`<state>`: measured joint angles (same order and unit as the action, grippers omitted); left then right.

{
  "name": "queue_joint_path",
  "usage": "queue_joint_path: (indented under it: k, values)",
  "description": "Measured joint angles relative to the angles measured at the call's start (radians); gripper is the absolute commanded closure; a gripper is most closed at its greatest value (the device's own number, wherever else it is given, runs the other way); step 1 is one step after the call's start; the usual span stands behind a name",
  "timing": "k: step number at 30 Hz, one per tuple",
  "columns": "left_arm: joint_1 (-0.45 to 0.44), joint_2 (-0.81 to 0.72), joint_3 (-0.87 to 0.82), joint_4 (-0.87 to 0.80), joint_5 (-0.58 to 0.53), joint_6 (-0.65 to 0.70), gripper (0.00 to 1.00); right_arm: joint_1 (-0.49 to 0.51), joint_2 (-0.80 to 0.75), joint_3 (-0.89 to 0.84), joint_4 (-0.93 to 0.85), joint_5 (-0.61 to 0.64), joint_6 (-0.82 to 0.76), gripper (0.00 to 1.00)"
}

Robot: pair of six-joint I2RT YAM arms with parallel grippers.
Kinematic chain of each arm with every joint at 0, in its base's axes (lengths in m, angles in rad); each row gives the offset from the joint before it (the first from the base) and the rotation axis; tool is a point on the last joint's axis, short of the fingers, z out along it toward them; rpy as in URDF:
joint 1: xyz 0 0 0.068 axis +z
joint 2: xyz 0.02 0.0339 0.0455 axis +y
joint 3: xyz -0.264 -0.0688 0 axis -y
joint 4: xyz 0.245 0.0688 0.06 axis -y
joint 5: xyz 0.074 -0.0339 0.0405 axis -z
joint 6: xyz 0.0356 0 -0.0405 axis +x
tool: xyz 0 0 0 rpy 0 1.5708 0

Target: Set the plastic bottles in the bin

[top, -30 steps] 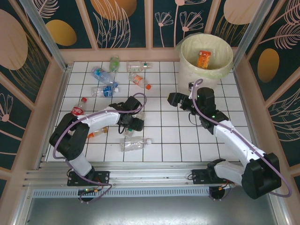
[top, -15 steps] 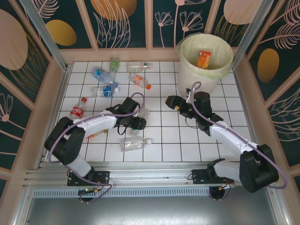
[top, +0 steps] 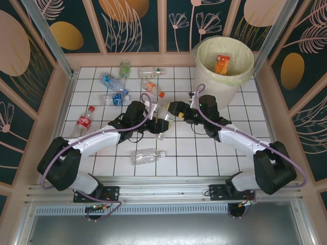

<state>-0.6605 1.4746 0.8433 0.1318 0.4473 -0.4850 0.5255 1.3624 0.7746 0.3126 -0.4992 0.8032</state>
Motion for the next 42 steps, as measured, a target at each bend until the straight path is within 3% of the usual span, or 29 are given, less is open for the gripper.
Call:
queue_joint_path:
  k: [5, 11, 14, 19, 20, 22, 28, 35, 42]
  values:
    - [0.000, 0.000, 0.000, 0.034, 0.031, -0.022, 0.44, 0.007, 0.024, 0.033, -0.002, 0.000, -0.013, 0.11]
    - [0.001, 0.000, 0.000, 0.055, 0.045, -0.035, 0.42, 0.040, 0.071, 0.077, -0.045, 0.039, -0.053, 0.32]
    - [0.002, 0.001, 0.000, 0.050, 0.039, -0.037, 0.39, 0.048, 0.081, 0.097, -0.077, 0.059, -0.070, 0.37]
    - [0.001, 0.002, 0.019, 0.033, 0.030, -0.023, 0.14, 0.057, 0.081, 0.127, -0.111, 0.080, -0.096, 0.49]
    - [0.000, 0.002, 0.027, 0.029, 0.027, -0.015, 0.06, 0.057, 0.081, 0.134, -0.119, 0.084, -0.101, 0.49]
    - [0.000, 0.000, 0.042, 0.019, 0.024, -0.008, 0.01, 0.057, 0.081, 0.148, -0.135, 0.092, -0.116, 0.49]
    - [0.000, -0.066, 0.112, -0.119, -0.019, 0.048, 0.01, 0.023, 0.070, 0.230, -0.221, 0.130, -0.180, 0.49]
    - [0.000, -0.200, 0.133, -0.333, -0.092, 0.134, 0.01, -0.114, 0.020, 0.401, -0.296, 0.167, -0.296, 0.49]
    - [0.000, -0.206, 0.097, -0.532, -0.163, 0.141, 0.01, -0.234, -0.005, 0.569, -0.322, 0.207, -0.393, 0.49]
